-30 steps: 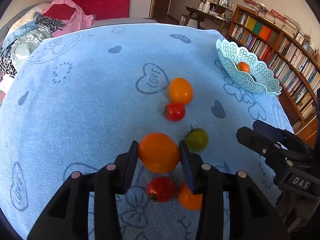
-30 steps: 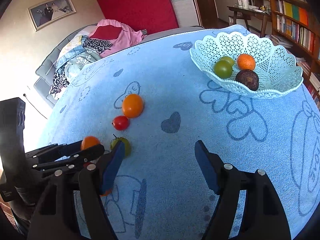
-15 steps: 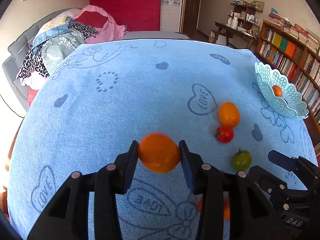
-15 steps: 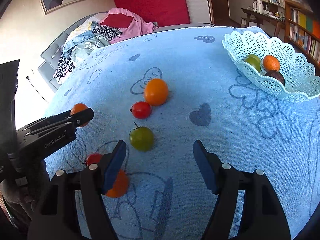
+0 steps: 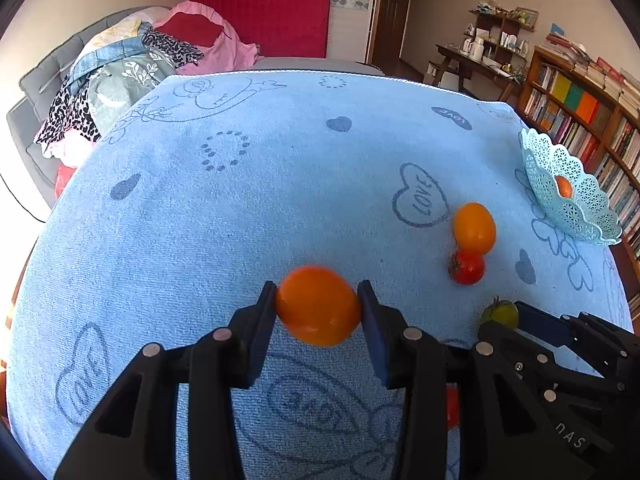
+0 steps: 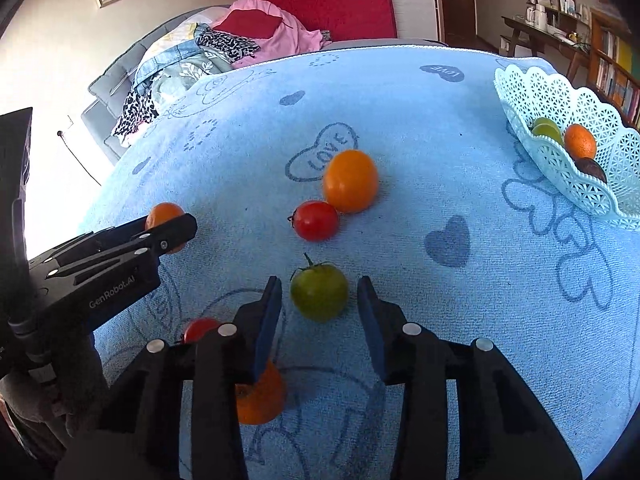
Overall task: Organize fruits
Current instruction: 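Lower the right gripper onto the green tomato and close it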
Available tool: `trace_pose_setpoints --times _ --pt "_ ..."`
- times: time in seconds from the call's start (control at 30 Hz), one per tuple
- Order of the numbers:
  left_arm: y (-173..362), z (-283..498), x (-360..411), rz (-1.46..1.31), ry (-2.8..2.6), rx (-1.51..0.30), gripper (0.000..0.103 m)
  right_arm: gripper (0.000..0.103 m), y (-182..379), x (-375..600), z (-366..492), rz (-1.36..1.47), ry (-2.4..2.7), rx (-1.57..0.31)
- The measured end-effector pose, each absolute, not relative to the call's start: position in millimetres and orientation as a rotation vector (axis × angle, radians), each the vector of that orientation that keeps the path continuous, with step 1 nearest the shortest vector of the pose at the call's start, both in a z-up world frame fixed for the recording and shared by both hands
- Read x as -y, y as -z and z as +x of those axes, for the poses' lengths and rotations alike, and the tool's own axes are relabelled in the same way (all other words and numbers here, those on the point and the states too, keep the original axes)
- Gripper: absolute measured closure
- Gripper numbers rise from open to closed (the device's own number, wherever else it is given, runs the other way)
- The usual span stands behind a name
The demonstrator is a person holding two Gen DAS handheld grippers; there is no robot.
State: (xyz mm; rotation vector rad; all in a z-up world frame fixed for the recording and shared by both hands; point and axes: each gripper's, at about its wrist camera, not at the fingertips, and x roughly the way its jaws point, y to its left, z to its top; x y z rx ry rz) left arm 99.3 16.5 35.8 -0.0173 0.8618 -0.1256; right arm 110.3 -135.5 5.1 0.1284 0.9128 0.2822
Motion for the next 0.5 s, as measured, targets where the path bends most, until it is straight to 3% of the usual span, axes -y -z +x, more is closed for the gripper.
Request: trace_pose_setpoints --times 0.2,0.5 --pt "-35.6 98.4 -13.2 -0.011 0.136 -0.859 0.061 0.072 -1.8 135.6 112.3 0.124 -0.28 -0.92" --pt "-37.0 96.1 -6.5 0.007 0.143 -0.855 0.061 0.073 -3.7 140.2 106.7 0.141 -0.278 -0.91"
